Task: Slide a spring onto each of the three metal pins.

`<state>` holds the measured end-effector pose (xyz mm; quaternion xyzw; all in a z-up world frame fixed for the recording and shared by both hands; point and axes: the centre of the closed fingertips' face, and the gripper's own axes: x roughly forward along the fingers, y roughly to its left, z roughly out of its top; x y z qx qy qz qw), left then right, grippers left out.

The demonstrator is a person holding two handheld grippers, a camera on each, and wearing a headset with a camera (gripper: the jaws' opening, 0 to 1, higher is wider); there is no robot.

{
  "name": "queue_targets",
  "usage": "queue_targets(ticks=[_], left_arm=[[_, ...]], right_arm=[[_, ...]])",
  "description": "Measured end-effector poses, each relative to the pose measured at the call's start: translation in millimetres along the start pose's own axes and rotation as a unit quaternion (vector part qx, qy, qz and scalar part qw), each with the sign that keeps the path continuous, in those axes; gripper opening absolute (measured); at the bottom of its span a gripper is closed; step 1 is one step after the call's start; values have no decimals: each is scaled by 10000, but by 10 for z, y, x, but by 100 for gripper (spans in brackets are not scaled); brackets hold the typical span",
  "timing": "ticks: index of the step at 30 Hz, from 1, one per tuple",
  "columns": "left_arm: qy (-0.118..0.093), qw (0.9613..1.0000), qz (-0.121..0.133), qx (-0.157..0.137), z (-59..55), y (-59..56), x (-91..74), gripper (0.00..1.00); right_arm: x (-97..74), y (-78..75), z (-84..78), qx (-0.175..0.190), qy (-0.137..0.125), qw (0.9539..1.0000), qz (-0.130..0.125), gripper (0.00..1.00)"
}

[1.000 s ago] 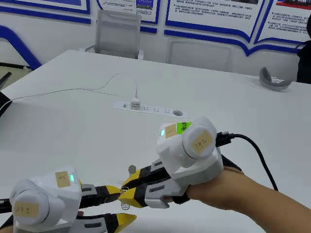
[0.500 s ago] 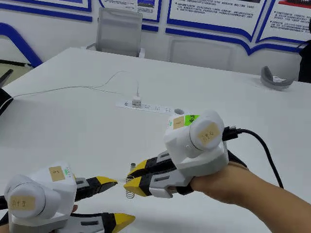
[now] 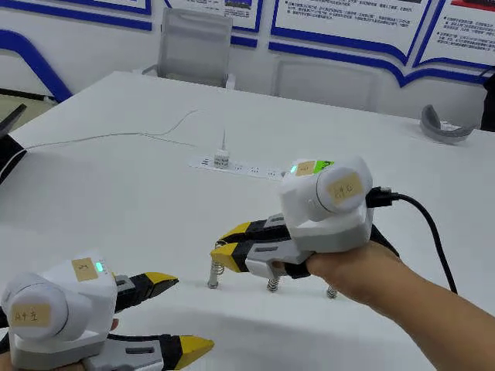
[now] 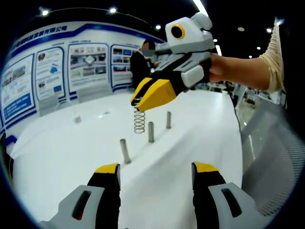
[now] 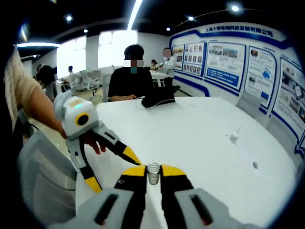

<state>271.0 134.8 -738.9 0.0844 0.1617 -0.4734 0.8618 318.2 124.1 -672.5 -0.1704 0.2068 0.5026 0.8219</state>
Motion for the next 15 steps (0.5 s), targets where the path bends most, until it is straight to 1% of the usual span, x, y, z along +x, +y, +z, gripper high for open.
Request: queue_targets(ticks=[4,8,11,15], left_arm=[[0,10000,12,-3,-2,2,-1,63],[6,10000,23,-12,-8,10,-3,63],[15,10000,23,-17,-16,10,1,64],[24,10000,23,-21,-21,8,5,64]], right_arm=[[36,-100,20,103,-62,9998,-143,12],[85,-181,11,119,-59,9996,-254,12],[129,-249,-1,193,-61,9993,-313,12],[190,-293,-36,284,-45,9990,-353,12]])
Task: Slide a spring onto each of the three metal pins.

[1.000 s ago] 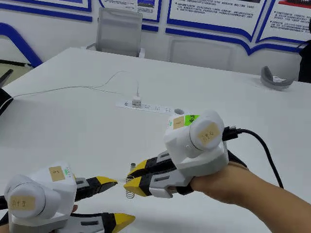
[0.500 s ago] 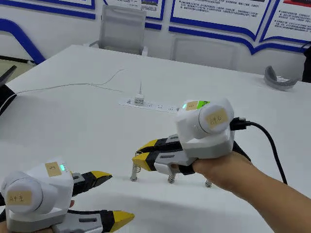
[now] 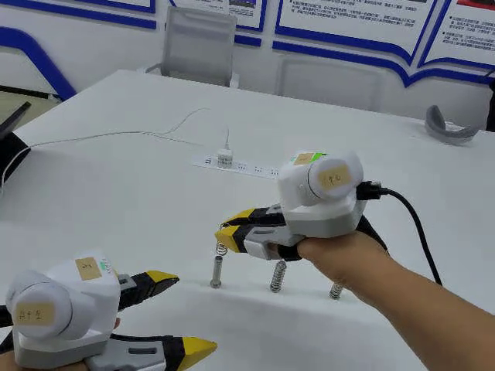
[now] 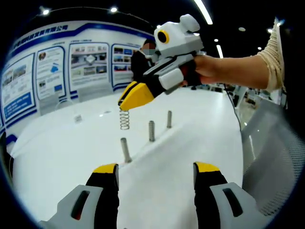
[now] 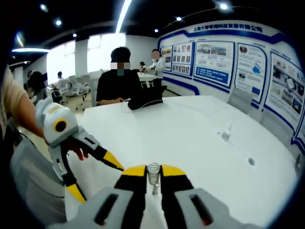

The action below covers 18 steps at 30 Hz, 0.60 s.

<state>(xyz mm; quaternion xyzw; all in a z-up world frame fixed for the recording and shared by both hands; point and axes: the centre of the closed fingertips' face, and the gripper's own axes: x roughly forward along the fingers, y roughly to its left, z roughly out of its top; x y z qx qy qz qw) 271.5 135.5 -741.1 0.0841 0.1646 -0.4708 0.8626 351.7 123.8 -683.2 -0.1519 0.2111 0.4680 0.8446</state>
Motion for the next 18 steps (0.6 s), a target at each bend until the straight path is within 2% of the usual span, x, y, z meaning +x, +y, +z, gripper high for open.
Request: queue_targets(ticks=[18], left_arm=[[47,10000,3,-25,-26,11,-3,65]], right_arm=[[141,-42,-155,175,147,9997,-1,12]])
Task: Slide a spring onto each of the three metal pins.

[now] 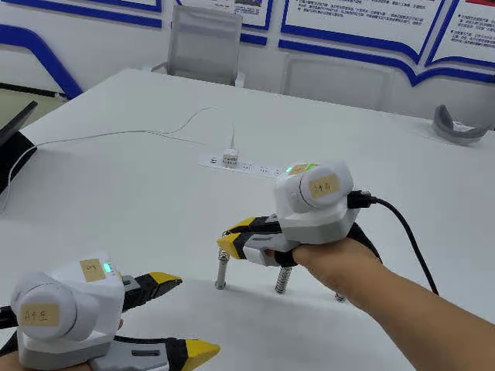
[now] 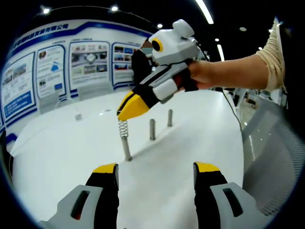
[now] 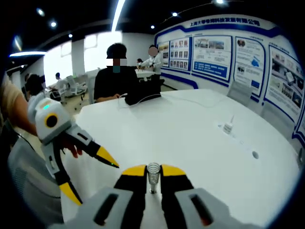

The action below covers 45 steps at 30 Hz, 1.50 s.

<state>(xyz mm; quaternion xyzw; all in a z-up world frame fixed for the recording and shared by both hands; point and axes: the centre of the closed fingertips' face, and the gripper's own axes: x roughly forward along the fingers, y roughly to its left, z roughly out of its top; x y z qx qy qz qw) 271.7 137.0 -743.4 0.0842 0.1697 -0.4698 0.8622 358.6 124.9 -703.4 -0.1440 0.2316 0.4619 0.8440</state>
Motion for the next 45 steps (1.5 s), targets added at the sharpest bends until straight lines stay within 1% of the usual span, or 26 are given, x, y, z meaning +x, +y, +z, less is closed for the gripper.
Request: queue_targets(ticks=[7,19,26,34,45], left_arm=[[34,10000,-13,-11,-17,-2,3,64],[59,10000,-14,-23,-38,-11,7,64],[58,10000,12,-32,-43,4,2,64],[78,10000,24,-49,-66,18,1,64],[72,10000,31,-53,-65,31,1,64]], right_arm=[[35,-4,-31,43,21,10000,21,12],[91,-2,-149,106,70,9999,10,12],[164,6,-259,106,158,9998,-1,12],[228,17,-332,84,251,9996,-12,12],[285,21,-421,108,351,9993,-31,12]])
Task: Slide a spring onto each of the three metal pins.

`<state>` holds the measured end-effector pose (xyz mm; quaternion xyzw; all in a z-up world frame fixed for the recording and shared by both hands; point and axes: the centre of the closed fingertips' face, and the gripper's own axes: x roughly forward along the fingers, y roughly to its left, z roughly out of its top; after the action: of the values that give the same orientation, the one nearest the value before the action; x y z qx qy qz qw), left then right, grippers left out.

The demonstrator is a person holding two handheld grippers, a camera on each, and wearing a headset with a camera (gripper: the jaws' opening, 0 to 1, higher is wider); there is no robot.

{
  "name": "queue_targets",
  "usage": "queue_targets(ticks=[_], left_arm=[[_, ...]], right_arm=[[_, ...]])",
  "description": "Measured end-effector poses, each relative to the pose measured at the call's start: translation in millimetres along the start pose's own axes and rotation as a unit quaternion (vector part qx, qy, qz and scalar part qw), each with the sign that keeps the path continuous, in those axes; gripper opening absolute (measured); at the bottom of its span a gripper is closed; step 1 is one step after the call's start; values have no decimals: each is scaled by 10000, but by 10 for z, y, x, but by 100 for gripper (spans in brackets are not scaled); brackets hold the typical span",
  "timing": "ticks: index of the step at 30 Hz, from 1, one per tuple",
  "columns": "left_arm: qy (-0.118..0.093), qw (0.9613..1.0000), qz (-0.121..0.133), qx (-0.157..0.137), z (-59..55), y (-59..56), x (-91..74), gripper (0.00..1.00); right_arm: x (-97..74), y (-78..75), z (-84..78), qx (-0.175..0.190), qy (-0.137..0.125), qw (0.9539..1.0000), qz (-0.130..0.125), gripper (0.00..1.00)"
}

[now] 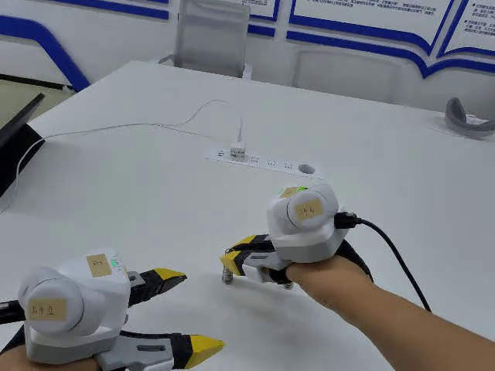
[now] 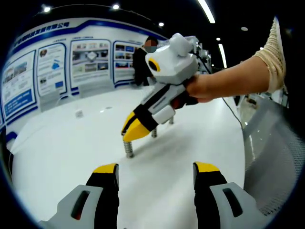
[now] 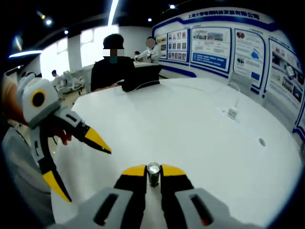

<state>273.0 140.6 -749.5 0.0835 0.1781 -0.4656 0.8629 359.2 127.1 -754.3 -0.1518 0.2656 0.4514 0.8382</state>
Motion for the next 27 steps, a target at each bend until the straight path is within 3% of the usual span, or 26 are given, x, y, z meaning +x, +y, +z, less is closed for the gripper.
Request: queue_targets(ticks=[15,27], left_arm=[[4,10000,-2,-8,-5,9,4,64],[3,10000,-4,-14,7,4,19,65]], right_arm=[[71,8,-160,5,284,9996,-27,12],[-16,13,-197,35,258,9996,-82,16]])
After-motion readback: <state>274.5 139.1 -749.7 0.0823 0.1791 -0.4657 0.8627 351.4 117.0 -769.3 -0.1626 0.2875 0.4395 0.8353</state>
